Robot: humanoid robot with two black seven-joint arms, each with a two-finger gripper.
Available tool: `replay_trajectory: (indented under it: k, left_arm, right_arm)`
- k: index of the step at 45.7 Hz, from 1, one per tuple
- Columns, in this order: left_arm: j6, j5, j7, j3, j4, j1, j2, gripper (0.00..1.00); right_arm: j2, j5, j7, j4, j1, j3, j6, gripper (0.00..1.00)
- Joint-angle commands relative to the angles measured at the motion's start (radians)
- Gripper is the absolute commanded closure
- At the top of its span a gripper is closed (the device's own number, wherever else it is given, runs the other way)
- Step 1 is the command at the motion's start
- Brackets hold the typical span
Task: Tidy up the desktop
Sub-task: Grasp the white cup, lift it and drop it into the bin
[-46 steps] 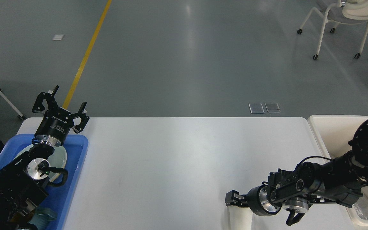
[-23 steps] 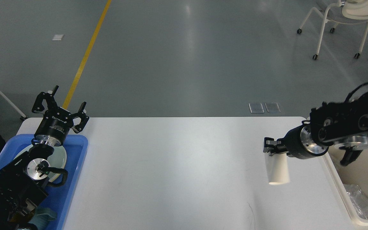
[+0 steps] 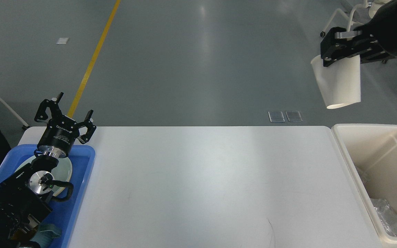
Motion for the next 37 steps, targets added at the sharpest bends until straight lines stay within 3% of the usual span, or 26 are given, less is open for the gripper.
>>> replay_trajectory:
  k: [1,5,10,17,22,25,28,37]
  left_arm:
    - [0.000,0.000,0.000,0.000,0.000,0.000,0.000,0.00]
    - [-0.002,0.000,0.000,0.002,0.000,0.000,0.000,0.00]
    - [-0.002,0.000,0.000,0.002,0.000,0.000,0.002,0.00]
    - [-0.002,0.000,0.000,0.002,0.000,0.000,0.000,0.00]
    - [-0.002,0.000,0.000,0.002,0.000,-0.002,0.002,0.00]
    - [-0.002,0.000,0.000,0.002,0.000,0.000,0.002,0.00]
    - [0.000,0.000,0.000,0.002,0.000,0.000,0.000,0.00]
    - [-0.002,0.000,0.000,0.002,0.000,0.000,0.002,0.00]
  right_arm:
    - [-0.091,-0.118,0.031,-0.354,-0.432,-0.060,-0.173,1.00]
    - [-0.142,-0.132,0.099,-0.660,-0.786,-0.056,-0.318,0.94]
    - [-0.158,-0.111,0.166,-0.987,-1.176,0.016,-0.382,0.93]
    - [-0.123,0.027,0.165,-1.196,-1.583,0.219,-0.399,0.88]
    - [-0.025,0.073,0.156,-1.294,-1.784,0.260,-0.471,0.77]
    - [0.009,0.111,0.145,-1.344,-1.849,0.262,-0.485,0.57]
    - [0.036,0.139,0.137,-1.356,-1.875,0.262,-0.487,0.00]
    - [0.042,0.145,0.129,-1.356,-1.878,0.253,-0.484,0.00]
